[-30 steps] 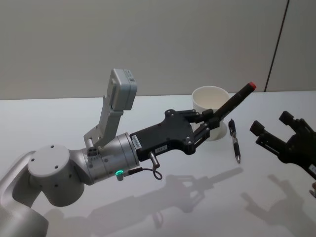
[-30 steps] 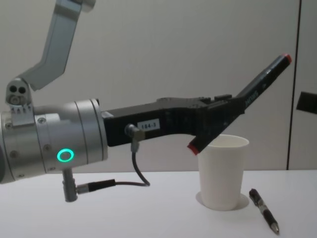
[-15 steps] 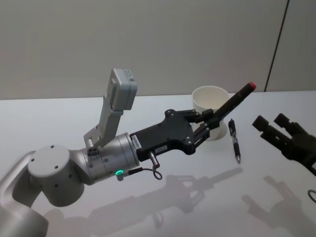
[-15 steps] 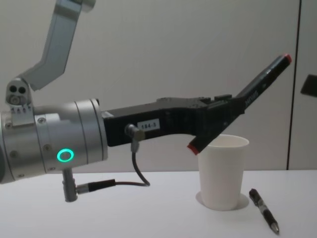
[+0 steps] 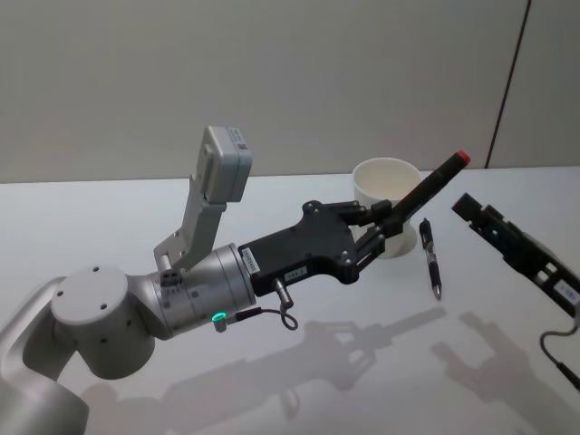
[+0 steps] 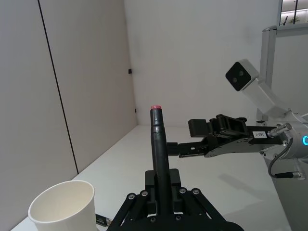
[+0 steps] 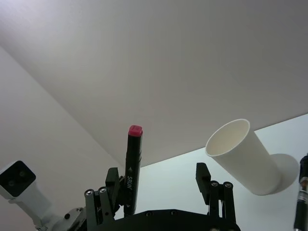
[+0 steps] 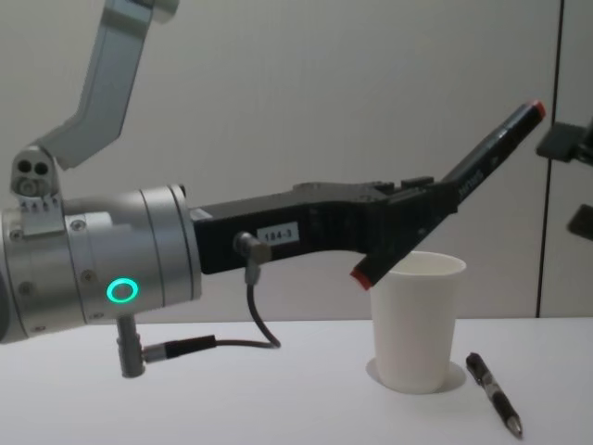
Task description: Place the pen into the pen holder.
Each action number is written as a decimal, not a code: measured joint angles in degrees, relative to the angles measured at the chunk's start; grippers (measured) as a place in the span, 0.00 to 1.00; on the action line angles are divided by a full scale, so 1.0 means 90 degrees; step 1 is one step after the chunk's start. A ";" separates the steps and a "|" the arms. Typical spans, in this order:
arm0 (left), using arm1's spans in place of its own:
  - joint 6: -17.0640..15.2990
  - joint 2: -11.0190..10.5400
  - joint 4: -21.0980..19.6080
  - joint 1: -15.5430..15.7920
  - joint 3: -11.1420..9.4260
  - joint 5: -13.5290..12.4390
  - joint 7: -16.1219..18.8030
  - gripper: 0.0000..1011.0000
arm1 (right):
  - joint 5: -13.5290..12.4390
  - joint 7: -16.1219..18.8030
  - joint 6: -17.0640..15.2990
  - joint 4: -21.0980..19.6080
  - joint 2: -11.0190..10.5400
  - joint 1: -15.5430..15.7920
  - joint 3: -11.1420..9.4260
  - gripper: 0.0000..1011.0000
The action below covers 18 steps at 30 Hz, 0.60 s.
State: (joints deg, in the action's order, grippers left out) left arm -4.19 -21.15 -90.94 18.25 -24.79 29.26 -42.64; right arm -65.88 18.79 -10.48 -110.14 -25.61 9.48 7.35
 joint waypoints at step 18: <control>0.0000 0.0000 0.0000 0.0000 0.0000 0.0000 0.0000 0.18 | -0.0052 0.0274 -0.0464 0.0531 0.0506 -0.0765 0.0402 0.99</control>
State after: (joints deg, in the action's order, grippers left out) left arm -4.19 -21.15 -90.94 18.25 -24.78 29.26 -42.64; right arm -66.35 21.26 -14.66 -105.36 -21.06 2.59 10.97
